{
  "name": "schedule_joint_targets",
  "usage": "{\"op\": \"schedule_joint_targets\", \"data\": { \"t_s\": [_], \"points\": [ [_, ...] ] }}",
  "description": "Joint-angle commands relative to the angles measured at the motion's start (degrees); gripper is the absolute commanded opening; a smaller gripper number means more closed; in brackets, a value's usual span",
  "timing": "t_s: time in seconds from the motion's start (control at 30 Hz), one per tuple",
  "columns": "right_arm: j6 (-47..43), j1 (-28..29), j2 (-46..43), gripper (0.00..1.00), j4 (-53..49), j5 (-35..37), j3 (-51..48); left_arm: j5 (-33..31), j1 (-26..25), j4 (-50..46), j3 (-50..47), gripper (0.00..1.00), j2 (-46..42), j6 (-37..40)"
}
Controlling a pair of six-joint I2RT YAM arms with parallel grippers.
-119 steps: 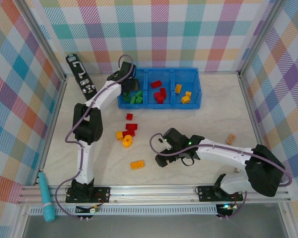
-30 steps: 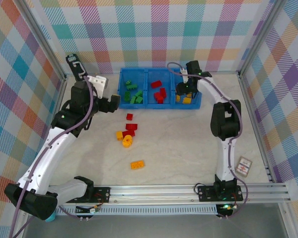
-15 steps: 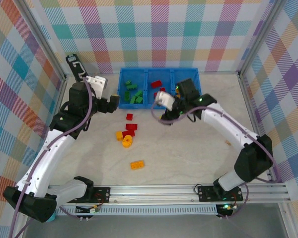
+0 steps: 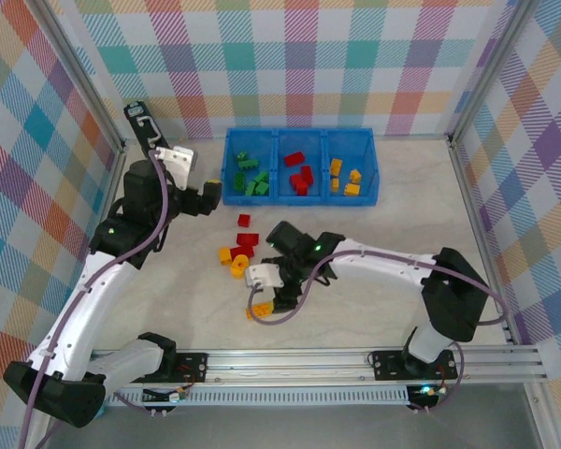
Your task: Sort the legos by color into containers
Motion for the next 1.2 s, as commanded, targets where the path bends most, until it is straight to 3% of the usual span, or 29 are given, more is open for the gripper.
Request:
{"op": "schedule_joint_targets", "data": {
  "t_s": [0.0,0.6,0.9,1.1,1.17],
  "points": [
    [4.4,1.6,2.6,0.80,5.1,-0.6,0.3,0.5,0.5,2.0,-0.6,1.00,-1.7,-0.4],
    [8.8,7.0,8.7,0.75,15.7,6.5,-6.2,0.8,0.8,3.6,-3.1,1.00,-5.6,-0.7],
    [9.1,7.2,10.7,0.53,15.8,6.8,-6.5,0.5,0.9,3.7,-3.2,1.00,-5.9,-0.7],
    [9.4,7.1,9.4,0.29,15.8,7.5,-7.5,0.3,1.0,3.8,-3.3,1.00,-5.9,-0.5],
    [11.2,4.8,7.5,0.24,16.1,6.7,-7.7,0.0,1.1,3.7,-3.3,1.00,-5.8,-0.4]
  ]
}}
